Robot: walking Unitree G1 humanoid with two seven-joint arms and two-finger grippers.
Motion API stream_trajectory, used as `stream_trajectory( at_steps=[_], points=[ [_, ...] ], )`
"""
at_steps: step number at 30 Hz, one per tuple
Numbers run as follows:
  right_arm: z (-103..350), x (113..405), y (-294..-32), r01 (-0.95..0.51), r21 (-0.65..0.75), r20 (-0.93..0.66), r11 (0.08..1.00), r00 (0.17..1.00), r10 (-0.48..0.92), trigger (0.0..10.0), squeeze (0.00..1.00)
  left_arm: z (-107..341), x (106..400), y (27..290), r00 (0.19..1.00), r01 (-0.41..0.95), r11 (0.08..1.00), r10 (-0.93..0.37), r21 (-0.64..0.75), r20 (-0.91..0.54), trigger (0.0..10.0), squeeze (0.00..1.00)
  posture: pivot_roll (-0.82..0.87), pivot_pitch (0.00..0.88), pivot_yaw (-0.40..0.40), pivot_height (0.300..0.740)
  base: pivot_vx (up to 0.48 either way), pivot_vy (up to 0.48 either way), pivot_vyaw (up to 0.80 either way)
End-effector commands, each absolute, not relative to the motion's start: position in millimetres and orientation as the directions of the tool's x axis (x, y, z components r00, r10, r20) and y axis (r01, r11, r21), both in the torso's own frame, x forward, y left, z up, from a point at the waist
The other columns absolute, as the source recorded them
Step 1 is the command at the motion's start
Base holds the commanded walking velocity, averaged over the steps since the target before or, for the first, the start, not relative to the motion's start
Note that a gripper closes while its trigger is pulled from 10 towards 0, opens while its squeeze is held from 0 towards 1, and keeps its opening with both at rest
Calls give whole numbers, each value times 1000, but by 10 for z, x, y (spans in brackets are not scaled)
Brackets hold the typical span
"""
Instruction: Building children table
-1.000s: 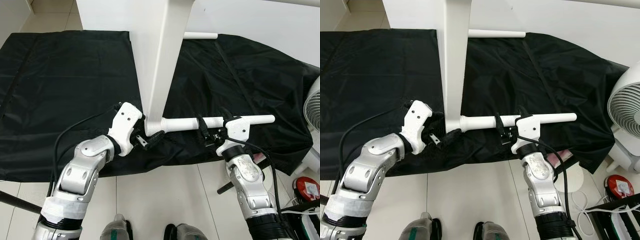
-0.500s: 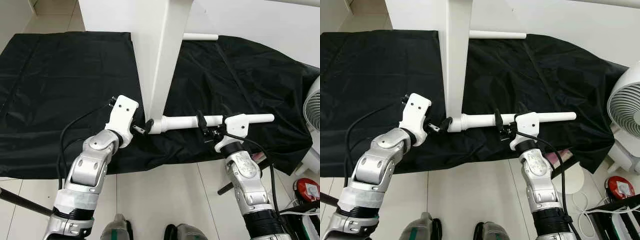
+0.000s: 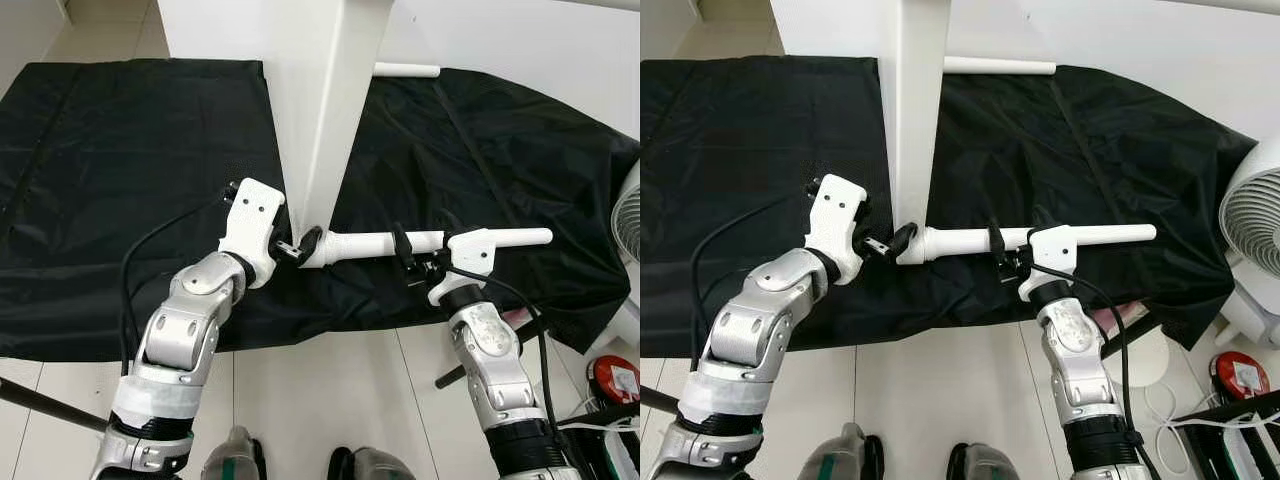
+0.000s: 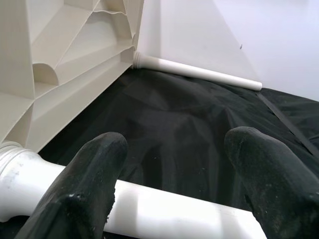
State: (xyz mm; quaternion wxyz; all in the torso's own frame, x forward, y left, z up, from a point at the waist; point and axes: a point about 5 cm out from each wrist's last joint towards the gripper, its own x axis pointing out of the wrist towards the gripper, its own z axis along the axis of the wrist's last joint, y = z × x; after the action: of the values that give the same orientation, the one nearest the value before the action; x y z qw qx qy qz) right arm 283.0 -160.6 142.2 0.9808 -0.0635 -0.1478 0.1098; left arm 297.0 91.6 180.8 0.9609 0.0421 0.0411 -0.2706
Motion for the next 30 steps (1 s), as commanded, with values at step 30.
stream_trajectory(
  at_steps=[30],
  points=[
    [1365, 2866, -1565, -172, -138, 260, 975, 944, 203, 10000, 0, 1971, 3233, 995, 928, 369, 925, -363, 86, -80, 10000, 0, 65, 37, -54, 740, 0, 0, 0]
  ],
)
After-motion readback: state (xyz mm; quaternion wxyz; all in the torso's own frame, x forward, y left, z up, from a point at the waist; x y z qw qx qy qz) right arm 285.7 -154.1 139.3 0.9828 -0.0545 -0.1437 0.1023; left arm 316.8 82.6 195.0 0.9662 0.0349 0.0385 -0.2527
